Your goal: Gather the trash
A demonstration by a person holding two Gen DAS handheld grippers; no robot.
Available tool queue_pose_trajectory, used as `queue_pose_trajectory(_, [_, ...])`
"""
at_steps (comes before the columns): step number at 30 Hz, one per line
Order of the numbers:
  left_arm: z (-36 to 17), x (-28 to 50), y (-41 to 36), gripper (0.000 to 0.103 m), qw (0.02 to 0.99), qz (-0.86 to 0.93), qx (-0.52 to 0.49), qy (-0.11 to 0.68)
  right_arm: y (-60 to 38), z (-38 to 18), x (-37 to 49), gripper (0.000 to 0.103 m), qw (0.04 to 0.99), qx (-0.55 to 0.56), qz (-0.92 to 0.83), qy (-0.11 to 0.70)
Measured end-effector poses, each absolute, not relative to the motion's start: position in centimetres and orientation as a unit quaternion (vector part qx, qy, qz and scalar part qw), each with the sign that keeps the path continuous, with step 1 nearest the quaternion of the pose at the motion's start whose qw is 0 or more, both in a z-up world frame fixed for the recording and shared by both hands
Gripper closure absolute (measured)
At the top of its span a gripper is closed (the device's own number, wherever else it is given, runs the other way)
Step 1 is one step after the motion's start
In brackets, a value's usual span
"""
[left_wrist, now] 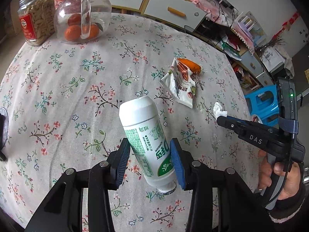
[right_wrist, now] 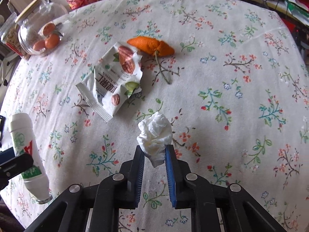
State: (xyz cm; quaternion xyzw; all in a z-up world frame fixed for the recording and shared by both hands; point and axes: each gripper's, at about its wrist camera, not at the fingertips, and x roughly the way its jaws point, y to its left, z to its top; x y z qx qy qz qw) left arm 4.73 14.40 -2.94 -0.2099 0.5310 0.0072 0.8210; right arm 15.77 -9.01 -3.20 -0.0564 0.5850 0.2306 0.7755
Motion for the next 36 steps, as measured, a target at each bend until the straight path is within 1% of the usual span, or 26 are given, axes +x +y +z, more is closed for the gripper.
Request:
queue_pose_trajectory(8, [-2.8,5.1,14.3,0.058,0.822,0.001,-0.209,0.529,-11.2,-1.8,16.9,0.085,0.784,-0.017,0.223,0.579])
queue_pose_trajectory(10, [-2.8,5.2,14.3,0.058,0.822,0.000,-0.209,0.530,-11.6,-1.9,17.1,0.082,0.781,-0.006,0.226,0.582])
queue_pose_trajectory(15, [-2.8,5.5,14.2,0.058,0.822,-0.004,-0.208,0.530,-12.3,-2.8,17.9,0.081,0.772,0.016,0.213,0.599])
queue_pose_trajectory(16, [-2.9,5.5,14.2,0.058,0.822,-0.004,-0.208,0.530,-12.3,-3.0,18.1,0.079,0.770,0.020,0.210,0.602])
queue_pose_trajectory(17, [-2.9,5.5,14.2,0.058,0.822,-0.004,-0.208,0.531,-12.4,-3.1,18.2,0.066,0.768,0.025,0.209,0.605])
queue_pose_trajectory(18, [-2.8,5.5,14.2,0.058,0.822,-0.004,-0.208,0.531,-12.5,-3.3,18.3,0.047,0.767,0.030,0.205,0.608])
queue_pose_trajectory(19, [-2.9,5.5,14.2,0.058,0.822,-0.004,-0.208,0.531,-12.6,-3.3,18.4,0.040,0.768,0.033,0.201,0.608])
queue_pose_trajectory(20, [-2.9,5.5,14.2,0.058,0.822,-0.004,-0.208,0.531,-12.6,-3.3,18.5,0.036,0.770,0.034,0.197,0.606])
queue_pose_trajectory(29, [-3.2,5.7,14.4,0.060,0.821,-0.002,-0.208,0.532,-11.3,-5.3,19.2,0.037,0.766,-0.003,0.184,0.616])
queue_pose_trajectory(31, [-3.2,5.8,14.3,0.060,0.821,-0.001,-0.207,0.533,-10.7,-6.0,19.2,0.044,0.764,-0.018,0.187,0.618])
queue_pose_trajectory(34, [-3.2,5.9,14.0,0.060,0.821,-0.003,-0.206,0.533,-9.9,-5.8,19.2,0.069,0.775,-0.052,0.191,0.600])
queue_pose_trajectory(35, [-3.2,5.9,13.8,0.060,0.821,-0.003,-0.205,0.533,-9.9,-5.7,19.2,0.074,0.775,-0.050,0.192,0.600])
queue_pose_trajectory(36, [-3.1,5.9,13.6,0.060,0.821,-0.004,-0.204,0.533,-10.1,-5.7,19.3,0.077,0.775,-0.044,0.192,0.600])
